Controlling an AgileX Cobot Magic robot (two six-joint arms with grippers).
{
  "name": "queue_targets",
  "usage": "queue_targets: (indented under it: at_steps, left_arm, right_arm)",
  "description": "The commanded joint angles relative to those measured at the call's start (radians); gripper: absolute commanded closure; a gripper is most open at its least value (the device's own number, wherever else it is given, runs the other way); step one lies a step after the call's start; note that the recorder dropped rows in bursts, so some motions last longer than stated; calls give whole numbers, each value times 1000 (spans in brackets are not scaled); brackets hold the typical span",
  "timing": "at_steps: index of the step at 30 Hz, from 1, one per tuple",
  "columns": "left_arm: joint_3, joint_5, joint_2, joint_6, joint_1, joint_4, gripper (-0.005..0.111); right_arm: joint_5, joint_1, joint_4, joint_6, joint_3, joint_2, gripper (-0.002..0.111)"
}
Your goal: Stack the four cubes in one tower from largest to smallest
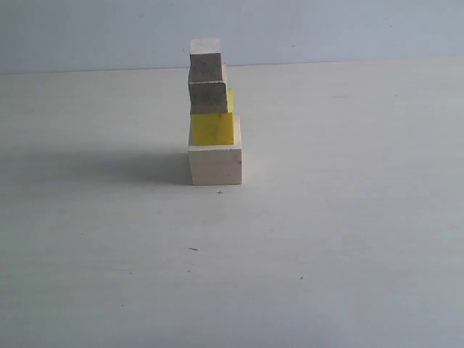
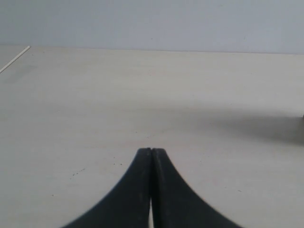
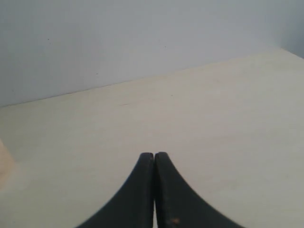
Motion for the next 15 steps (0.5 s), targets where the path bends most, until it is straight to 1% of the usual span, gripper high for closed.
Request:
queue_targets:
  at_steps: [1,7,9,15]
  left_arm:
    - [3,-9,-6,1,1,1,107]
    - [3,-9,-6,1,1,1,107]
    - [3,-9,-6,1,1,1,107]
    - [3,-9,-6,1,1,1,107]
  right_arm:
    - [-16,-7,-9,-59,4,-5,108]
    - [-8,-7,-9,-68,4,-5,108]
    - [44,-7,-9,-78,4,-5,108]
    - [41,-3,-9,-99,4,-5,108]
